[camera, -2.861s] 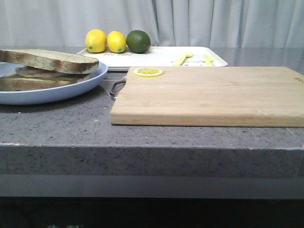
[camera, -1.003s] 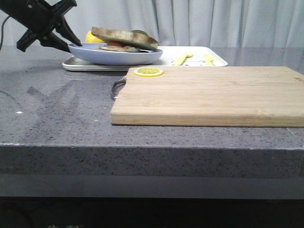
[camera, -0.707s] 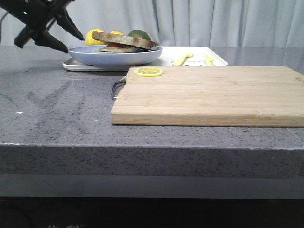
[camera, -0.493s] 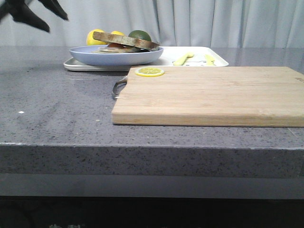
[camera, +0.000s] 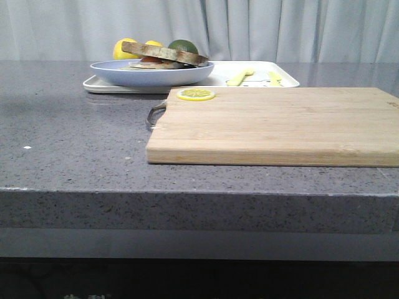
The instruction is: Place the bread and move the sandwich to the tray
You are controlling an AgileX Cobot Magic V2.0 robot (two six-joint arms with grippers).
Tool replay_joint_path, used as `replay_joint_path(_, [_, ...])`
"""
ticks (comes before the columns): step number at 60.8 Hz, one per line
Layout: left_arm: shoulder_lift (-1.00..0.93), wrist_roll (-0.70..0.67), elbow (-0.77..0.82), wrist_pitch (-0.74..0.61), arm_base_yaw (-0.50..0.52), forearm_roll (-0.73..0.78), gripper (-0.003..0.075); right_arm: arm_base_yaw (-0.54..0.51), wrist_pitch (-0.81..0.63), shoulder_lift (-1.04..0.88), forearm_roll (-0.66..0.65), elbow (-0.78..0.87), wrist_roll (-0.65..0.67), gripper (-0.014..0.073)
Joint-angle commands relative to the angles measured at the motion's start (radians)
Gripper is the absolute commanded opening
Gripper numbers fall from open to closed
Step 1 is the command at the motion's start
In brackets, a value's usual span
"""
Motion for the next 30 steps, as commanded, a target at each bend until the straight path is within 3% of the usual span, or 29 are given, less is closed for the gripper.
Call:
replay_joint_path(1, [-0.116, 0.048, 0.067, -0.069, -0.009, -0.030, 0.0371, -0.004, -0.064, -0.002, -0.005, -0.025, -0.001, 0.0423])
replay_joint_path(8, [-0.216, 0.076, 0.177, -0.097, -0.066, -0.030, 0.0371, -0.004, -0.064, -0.002, -0.005, -0.025, -0.001, 0.0423])
replay_joint_path(19, [-0.333, 0.095, 0.313, -0.094, -0.284, 0.097, 0.0371, -0.004, -0.064, -0.002, -0.005, -0.025, -0.001, 0.0423])
replay_joint_path(30, [-0.460, -0.118, 0.433, -0.097, -0.413, 0.349, 0.0370, -0.004, -0.064, -0.002, -0.005, -0.025, -0.001, 0.0423])
